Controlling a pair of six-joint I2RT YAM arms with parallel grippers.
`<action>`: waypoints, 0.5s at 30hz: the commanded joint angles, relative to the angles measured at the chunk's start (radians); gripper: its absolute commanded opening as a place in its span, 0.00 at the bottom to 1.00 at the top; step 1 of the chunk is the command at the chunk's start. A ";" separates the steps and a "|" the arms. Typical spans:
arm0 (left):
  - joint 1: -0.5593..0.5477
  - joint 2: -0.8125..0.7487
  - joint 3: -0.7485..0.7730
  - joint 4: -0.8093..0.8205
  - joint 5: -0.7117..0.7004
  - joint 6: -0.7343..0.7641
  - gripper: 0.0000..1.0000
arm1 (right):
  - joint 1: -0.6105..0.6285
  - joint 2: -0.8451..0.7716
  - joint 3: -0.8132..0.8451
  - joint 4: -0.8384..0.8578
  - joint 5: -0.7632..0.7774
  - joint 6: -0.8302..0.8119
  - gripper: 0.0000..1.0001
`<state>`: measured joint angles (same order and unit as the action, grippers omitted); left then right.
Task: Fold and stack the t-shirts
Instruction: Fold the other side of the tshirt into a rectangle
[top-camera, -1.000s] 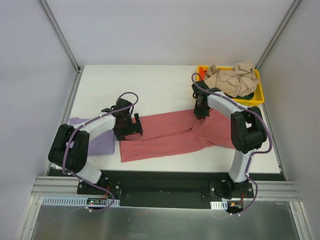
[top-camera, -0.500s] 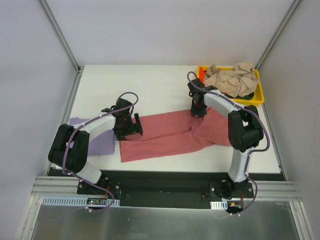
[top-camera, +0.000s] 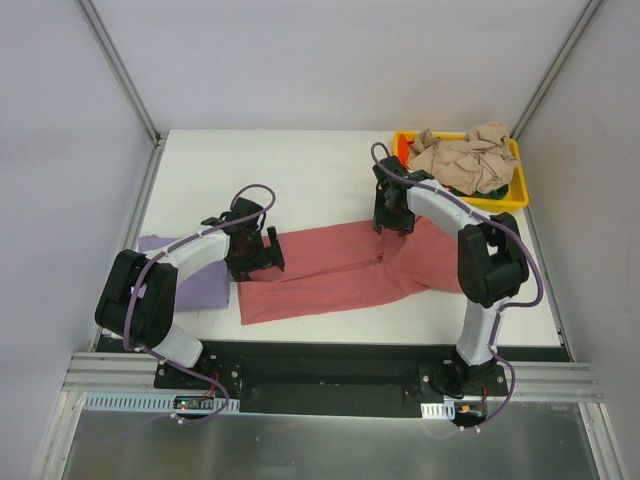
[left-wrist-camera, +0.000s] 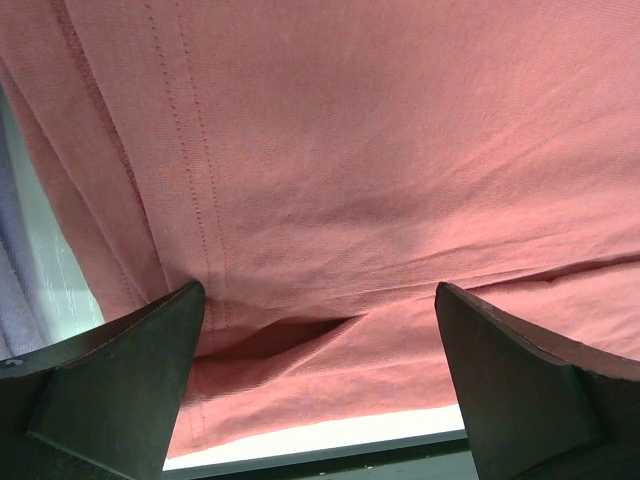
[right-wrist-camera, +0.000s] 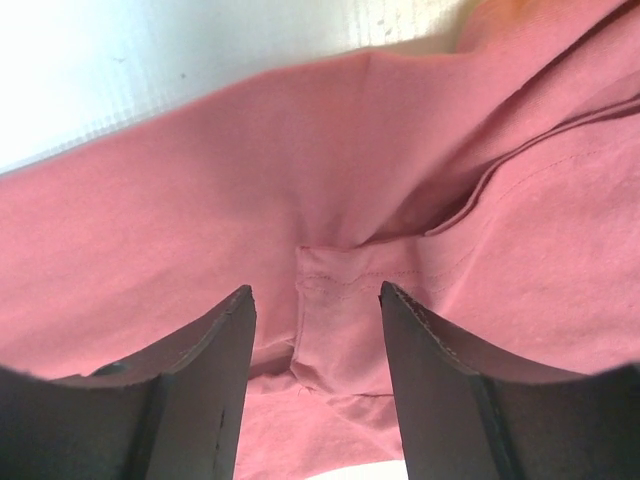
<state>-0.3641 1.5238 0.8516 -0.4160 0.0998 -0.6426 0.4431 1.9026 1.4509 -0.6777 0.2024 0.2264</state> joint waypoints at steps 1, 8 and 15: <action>0.014 -0.017 -0.014 -0.023 -0.015 0.006 0.99 | 0.035 0.004 0.058 -0.049 0.064 -0.016 0.53; 0.014 -0.017 -0.016 -0.023 -0.012 0.006 0.99 | 0.057 0.094 0.126 -0.083 0.153 -0.041 0.45; 0.014 -0.011 -0.014 -0.023 -0.011 0.006 0.99 | 0.059 0.167 0.169 -0.118 0.209 -0.035 0.34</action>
<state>-0.3641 1.5238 0.8516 -0.4160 0.1001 -0.6426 0.4995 2.0487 1.5764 -0.7372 0.3355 0.1925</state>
